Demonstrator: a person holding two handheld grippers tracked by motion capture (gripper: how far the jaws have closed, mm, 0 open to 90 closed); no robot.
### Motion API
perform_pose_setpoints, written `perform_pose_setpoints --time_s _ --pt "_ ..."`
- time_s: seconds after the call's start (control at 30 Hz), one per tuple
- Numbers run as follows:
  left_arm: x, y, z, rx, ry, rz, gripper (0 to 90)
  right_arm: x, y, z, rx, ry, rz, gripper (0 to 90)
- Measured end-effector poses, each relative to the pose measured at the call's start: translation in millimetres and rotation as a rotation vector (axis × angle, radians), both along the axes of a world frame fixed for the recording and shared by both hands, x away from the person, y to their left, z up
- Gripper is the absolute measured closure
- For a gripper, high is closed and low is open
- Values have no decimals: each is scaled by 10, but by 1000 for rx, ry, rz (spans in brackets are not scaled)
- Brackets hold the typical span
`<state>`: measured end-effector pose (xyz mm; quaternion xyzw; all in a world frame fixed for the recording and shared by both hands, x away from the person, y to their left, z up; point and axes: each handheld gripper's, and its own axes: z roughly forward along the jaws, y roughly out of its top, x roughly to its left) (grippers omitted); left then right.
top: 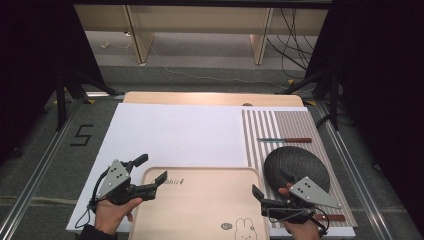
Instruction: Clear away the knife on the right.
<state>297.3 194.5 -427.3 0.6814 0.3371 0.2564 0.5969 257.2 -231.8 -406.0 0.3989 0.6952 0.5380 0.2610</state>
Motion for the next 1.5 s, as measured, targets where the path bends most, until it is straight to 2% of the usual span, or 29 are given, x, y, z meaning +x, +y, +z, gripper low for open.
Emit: perform_pose_setpoints --time_s 0.33,0.37,0.5,0.6,0.67,0.7,0.73,0.77,0.83,0.87,0.97,1.0,1.03,1.1,1.13,1.27,1.3,1.33,1.4,1.5 --pt "-7 4 6 -3 -4 -1 164 13 -13 2 10 -5 -3 57" --pt "-8 4 6 -6 -6 -2 165 22 -23 2 4 -15 -2 57" --pt "-20 -1 12 -7 -14 -14 165 35 -51 15 14 -7 -13 57" --pt "-18 -13 10 -13 -30 -26 164 39 -93 39 2 -9 -27 57" --pt "-22 -10 14 -6 -24 -21 165 52 -110 44 22 -15 -23 57" --pt "-22 -9 14 -6 -24 -21 164 61 -130 52 20 -23 -30 57" --pt "-20 -10 13 -10 -29 -21 165 51 -145 65 6 -3 -32 57" --pt "-18 -12 11 -14 -31 -24 165 67 -165 70 5 -17 -34 57" --pt "-19 -13 12 -14 -29 -24 164 83 -193 91 1 5 -25 52" --pt "-18 -15 11 -15 -30 -27 165 93 -202 94 8 1 -22 49" --pt "-27 -14 16 -3 -25 -26 164 128 -238 137 -11 3 -16 41" --pt "-27 -15 15 -3 -26 -27 164 161 -273 174 -28 -20 -24 41" --pt "-27 -15 15 -3 -26 -27 164 161 -273 174 -28 -20 -24 43" --pt "-26 -14 16 -8 -31 -30 164 182 -310 214 -32 -5 -11 40" --pt "-31 -11 20 -3 -27 -29 164 212 -355 249 -59 -6 -36 40" --pt "-34 -15 22 -3 -30 -30 164 276 -428 289 -60 1 -38 40" --pt "-34 -15 20 -2 -30 -31 164 307 -457 302 -48 11 -36 40" --pt "-35 -15 18 -1 -28 -30 164 323 -488 324 -53 31 -34 40" --pt "-31 -10 17 -2 -27 -26 165 378 -577 371 -82 36 -48 36" --pt "-29 -2 15 -5 -27 -24 164 406 -636 416 -88 64 -47 35"
